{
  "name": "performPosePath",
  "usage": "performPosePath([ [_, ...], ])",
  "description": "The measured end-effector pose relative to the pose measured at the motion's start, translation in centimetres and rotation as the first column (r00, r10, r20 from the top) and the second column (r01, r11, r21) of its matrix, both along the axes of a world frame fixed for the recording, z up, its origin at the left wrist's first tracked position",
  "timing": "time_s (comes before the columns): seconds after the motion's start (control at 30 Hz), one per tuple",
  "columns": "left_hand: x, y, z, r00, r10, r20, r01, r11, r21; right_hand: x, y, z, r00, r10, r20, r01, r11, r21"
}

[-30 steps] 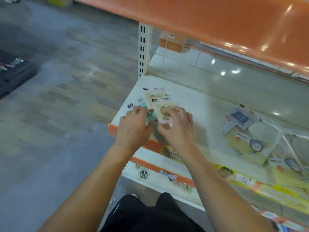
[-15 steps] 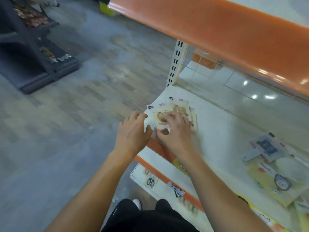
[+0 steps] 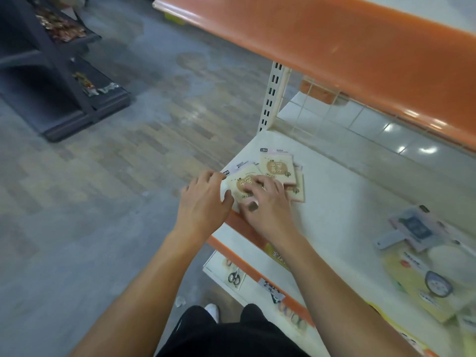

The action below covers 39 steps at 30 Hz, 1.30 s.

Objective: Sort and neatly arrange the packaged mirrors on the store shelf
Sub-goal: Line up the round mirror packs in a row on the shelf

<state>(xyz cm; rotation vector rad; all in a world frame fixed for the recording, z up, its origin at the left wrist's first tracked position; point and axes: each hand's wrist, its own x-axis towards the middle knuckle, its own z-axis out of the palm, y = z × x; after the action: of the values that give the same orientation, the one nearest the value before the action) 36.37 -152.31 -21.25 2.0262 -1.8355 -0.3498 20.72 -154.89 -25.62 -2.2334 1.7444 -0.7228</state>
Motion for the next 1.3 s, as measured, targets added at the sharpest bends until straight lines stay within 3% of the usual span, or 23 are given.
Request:
performPosePath([
  [0.4,0.1,-0.8,-0.4,0.997,-0.078,0.016,0.078,0.996,-0.043,-0.2,0.6,1.5,0.998,-0.027,0.061,0.025,0.999,0.026],
  [0.77,-1.2,-1.3,-0.5,0.957,-0.289,0.012,0.289,0.954,-0.080,-1.7,3.2,2.2,0.965,-0.255,0.062,0.256,0.967,-0.001],
  [1.0,-5.1,-1.1,-0.4,0.885,-0.464,0.040,0.465,0.879,-0.109,-4.7,6.6,3.2,0.903,-0.427,0.044,0.428,0.904,-0.015],
  [1.3,-15.0,2.2,0.2,0.721,-0.692,0.027,0.689,0.713,-0.132,-12.7,13.1,4.1,0.740,-0.668,0.078,0.673,0.738,-0.060],
])
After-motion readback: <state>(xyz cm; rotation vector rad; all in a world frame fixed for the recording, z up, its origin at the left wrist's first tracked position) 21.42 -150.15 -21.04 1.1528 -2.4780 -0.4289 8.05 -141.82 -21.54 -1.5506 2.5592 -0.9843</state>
